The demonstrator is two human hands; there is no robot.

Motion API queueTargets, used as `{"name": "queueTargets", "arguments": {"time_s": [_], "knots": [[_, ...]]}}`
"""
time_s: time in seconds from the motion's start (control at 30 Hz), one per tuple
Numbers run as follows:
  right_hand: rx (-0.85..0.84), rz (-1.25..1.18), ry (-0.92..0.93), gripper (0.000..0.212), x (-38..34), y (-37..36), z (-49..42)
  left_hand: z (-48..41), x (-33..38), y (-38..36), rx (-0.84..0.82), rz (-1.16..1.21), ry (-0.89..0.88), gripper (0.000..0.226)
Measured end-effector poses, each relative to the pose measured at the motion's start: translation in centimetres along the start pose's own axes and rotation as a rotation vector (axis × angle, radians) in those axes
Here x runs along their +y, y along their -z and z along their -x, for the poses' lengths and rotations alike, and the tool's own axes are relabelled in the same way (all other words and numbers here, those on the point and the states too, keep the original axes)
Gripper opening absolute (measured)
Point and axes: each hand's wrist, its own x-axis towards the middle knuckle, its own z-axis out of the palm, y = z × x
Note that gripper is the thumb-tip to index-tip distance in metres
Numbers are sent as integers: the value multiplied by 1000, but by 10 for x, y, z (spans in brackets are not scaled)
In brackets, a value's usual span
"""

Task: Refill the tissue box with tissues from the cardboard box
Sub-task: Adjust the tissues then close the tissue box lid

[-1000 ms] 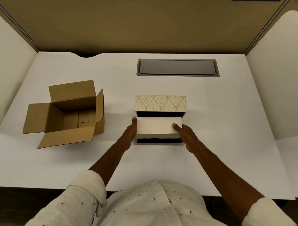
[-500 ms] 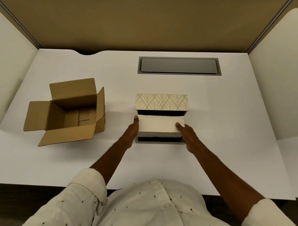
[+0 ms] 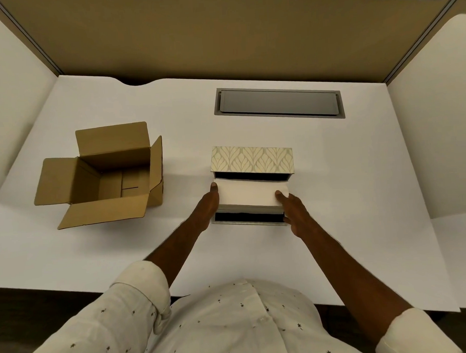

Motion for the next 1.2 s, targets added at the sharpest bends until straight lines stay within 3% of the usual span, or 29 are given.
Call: {"name": "queueTargets", "arguments": {"time_s": [0.7,0.87,0.97,1.07,1.13,1.2], "knots": [[2,-57,-26,60,-5,-3,5,5,-6,0,-57,-177,-161,78],[42,-16,-12,72,-7,5,3,8,-15,8,1,-182,-199,81],[188,61,140,69,-17,16,-1,24,-41,1,166,-206,-423,84],[387,116,310,56,-32,24,-1,41,-79,-11,355,-372,-847,76],[444,147,497,47,-45,25,1,43,-89,-17,367,-586,-1109,72],[422,241,679,42,-61,20,1,41,-87,-26,293,-800,-1255,68]]}}
